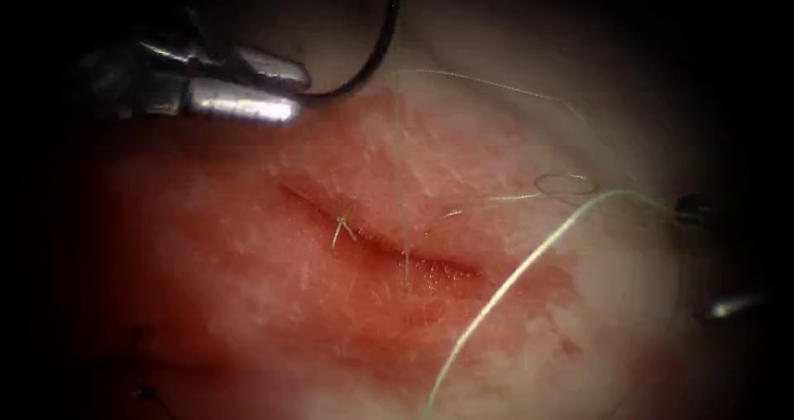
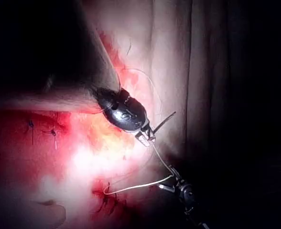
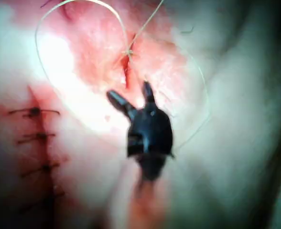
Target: Wound Closure
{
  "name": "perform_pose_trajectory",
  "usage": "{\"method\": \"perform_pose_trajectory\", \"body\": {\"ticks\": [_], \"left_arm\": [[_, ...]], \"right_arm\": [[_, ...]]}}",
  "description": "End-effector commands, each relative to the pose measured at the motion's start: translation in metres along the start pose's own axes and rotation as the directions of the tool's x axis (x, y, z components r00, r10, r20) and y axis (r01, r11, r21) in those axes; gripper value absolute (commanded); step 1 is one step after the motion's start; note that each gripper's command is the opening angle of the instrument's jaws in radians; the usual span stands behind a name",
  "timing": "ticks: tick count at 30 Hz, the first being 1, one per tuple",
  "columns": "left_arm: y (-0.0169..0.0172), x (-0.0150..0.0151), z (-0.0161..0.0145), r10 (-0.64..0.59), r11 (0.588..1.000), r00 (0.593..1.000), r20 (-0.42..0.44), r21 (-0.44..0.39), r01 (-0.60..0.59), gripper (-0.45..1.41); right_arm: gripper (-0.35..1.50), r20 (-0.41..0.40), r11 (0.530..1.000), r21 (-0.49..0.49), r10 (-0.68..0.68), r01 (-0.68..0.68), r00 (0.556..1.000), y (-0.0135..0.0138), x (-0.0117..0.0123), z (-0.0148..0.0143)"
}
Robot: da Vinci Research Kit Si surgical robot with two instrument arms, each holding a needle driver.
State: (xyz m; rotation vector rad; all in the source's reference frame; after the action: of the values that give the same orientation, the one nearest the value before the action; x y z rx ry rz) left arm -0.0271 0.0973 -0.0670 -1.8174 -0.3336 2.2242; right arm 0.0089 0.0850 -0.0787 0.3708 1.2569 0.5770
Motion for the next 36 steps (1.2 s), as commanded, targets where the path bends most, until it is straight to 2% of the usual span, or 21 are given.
{"method": "perform_pose_trajectory", "body": {"ticks": [1,2,5,6,11,13,14,15,16,18,21,22,24,26,27,28,29,32,36], "left_arm": [[-0.0004,0.0,0.0002,0.015,1.0,1.0,-0.006,0.021,-0.015,-0.35],[-0.001,0.0011,-0.0005,0.041,0.998,0.999,-0.014,0.053,-0.04,-0.35],[-0.0016,0.0025,-0.0015,0.07,0.993,0.997,-0.031,0.093,-0.066,-0.35],[-0.002,0.004,-0.0029,0.081,0.989,0.996,-0.043,0.129,-0.075,-0.35],[-0.0013,0.0047,-0.0036,0.08,0.989,0.996,-0.046,0.126,-0.073,-0.35],[-0.001,0.0047,-0.0036,0.081,0.99,0.996,-0.049,0.123,-0.075,-0.35],[-0.0008,0.0047,-0.0035,0.082,0.99,0.995,-0.053,0.118,-0.076,-0.35],[-0.0007,0.0047,-0.0034,0.083,0.99,0.995,-0.054,0.116,-0.077,-0.35],[-0.0003,0.0047,-0.0034,0.085,0.991,0.995,-0.059,0.11,-0.078,-0.35],[0.0001,0.0048,-0.0035,0.087,0.992,0.994,-0.066,0.101,-0.08,-0.35],[0.001,0.0048,-0.0034,0.092,0.993,0.993,-0.079,0.084,-0.086,-0.35],[0.0019,0.0045,-0.0032,0.106,0.992,0.991,-0.086,0.075,-0.099,-0.35],[0.0025,0.0042,-0.0029,0.112,0.992,0.99,-0.081,0.062,-0.107,-0.35],[0.0028,0.0039,-0.0027,0.11,0.993,0.991,-0.079,0.056,-0.106,-0.35],[0.0028,0.0039,-0.0026,0.111,0.993,0.991,-0.079,0.055,-0.107,-0.35],[0.0028,0.0039,-0.0026,0.111,0.993,0.991,-0.08,0.055,-0.107,-0.35],[0.0028,0.004,-0.0026,0.111,0.993,0.99,-0.082,0.052,-0.107,-0.35],[0.0029,0.004,-0.0028,0.111,0.993,0.99,-0.083,0.05,-0.107,-0.35],[0.0029,0.004,-0.0032,0.11,0.993,0.99,-0.085,0.046,-0.107,-0.35]], "right_arm": [[1.48,-0.001,1.0,-0.006,0.008,-0.008,1.0,0.0007,0.0007,0.0001],[1.48,0.002,1.0,-0.014,0.026,-0.026,1.0,0.0014,0.0022,-0.0007],[1.48,-0.026,0.999,0.016,0.053,-0.052,0.998,0.0023,0.0045,-0.0018],[1.48,-0.076,0.992,0.106,0.076,-0.068,0.994,0.0031,0.0066,-0.0028],[1.48,-0.102,0.983,0.164,0.106,-0.088,0.989,0.0049,0.0093,-0.0038],[1.46,-0.12,0.982,0.159,0.119,-0.099,0.986,0.0059,0.0104,-0.0037],[1.46,-0.155,0.99,0.076,0.127,-0.116,0.98,0.0069,0.0116,-0.002],[1.46,-0.155,0.991,0.061,0.125,-0.117,0.98,0.0067,0.0116,-0.0013],[1.36,-0.161,0.993,0.049,0.117,-0.111,0.98,0.0059,0.011,0.0002],[1.3,-0.162,0.993,0.023,0.115,-0.113,0.98,0.0048,0.01,0.0021],[1.28,-0.132,0.991,-0.05,0.115,-0.122,0.985,0.003,0.0081,0.0053],[1.26,-0.094,0.989,-0.07,0.126,-0.133,0.988,0.0018,0.0065,0.0077],[1.26,-0.072,0.985,-0.092,0.138,-0.144,0.988,0.0008,0.0049,0.0105],[1.26,-0.059,0.982,-0.107,0.153,-0.159,0.986,0.0002,0.0036,0.0129],[1.26,-0.056,0.978,-0.113,0.168,-0.174,0.984,-0.0001,0.0022,0.0154],[1.26,-0.049,0.976,-0.114,0.181,-0.185,0.982,-0.0002,0.0017,0.0165],[1.26,-0.027,0.976,-0.122,0.181,-0.183,0.983,-0.0003,0.0003,0.0187],[1.26,-0.019,0.971,-0.137,0.194,-0.195,0.981,0.0001,-0.0014,0.0208],[1.23,-0.026,0.964,-0.162,0.21,-0.212,0.977,0.0011,-0.0028,0.0211]]}}
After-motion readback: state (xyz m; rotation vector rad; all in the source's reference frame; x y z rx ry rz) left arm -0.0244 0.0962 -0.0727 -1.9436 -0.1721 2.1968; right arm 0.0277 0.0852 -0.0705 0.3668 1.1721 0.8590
